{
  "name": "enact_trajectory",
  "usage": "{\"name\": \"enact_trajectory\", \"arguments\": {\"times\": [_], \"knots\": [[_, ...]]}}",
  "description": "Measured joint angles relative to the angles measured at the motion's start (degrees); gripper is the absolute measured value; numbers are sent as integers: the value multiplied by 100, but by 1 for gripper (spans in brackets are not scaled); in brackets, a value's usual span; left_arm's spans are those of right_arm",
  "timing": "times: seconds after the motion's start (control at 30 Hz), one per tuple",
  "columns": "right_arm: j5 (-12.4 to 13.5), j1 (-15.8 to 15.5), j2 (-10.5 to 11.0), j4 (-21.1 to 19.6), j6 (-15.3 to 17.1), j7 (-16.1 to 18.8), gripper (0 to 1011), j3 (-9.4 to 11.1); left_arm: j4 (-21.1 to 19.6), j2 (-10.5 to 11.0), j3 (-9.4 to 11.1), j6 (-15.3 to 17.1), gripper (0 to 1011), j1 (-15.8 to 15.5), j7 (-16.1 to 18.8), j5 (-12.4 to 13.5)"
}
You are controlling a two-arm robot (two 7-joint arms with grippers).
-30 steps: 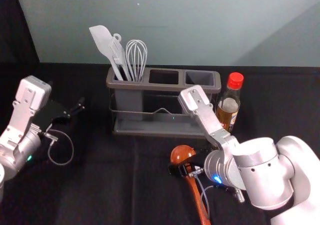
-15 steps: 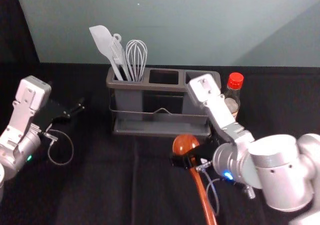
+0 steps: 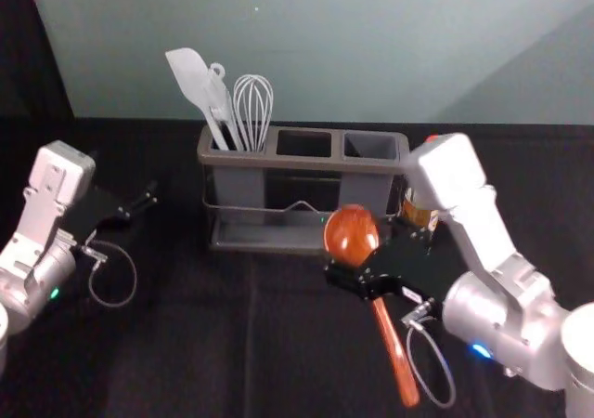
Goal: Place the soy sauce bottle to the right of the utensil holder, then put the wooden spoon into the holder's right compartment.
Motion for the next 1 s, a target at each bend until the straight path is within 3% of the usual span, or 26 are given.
{"name": "enact_trajectory", "arguments": {"times": [0.03, 0.07, 0.1, 0.17, 0.27, 0.3, 0.4, 0.5, 0.7, 1.0], "knots": [[31, -135, 43, -39, -381, 22, 842, 85, 0, 0, 0, 0, 1005, 0, 0, 0], [31, -135, 43, -39, -381, 22, 842, 85, 0, 0, 0, 0, 1005, 0, 0, 0], [62, -243, 82, -65, -711, 22, 842, 163, 0, 0, 0, 0, 1005, 0, 0, 0], [89, -357, 119, -87, -1078, 20, 842, 235, 0, 0, 0, 0, 1005, 0, 0, 0], [144, -612, 173, -111, -1982, -56, 842, 371, 0, 0, 0, 0, 1005, 0, 0, 0], [144, -612, 173, -111, -1982, -56, 842, 371, 0, 0, 0, 0, 1005, 0, 0, 0], [144, -824, 177, -100, -2790, -204, 842, 444, 0, 0, 0, 0, 1005, 0, 0, 0], [94, -946, 149, -36, -3385, -330, 842, 462, 0, 0, 0, 0, 1005, 0, 0, 0], [55, -1066, 71, 65, -3947, -447, 842, 494, 0, 0, 0, 0, 1005, 0, 0, 0], [53, -1066, 78, 66, -3962, -457, 842, 496, 0, 0, 0, 0, 1005, 0, 0, 0]]}}
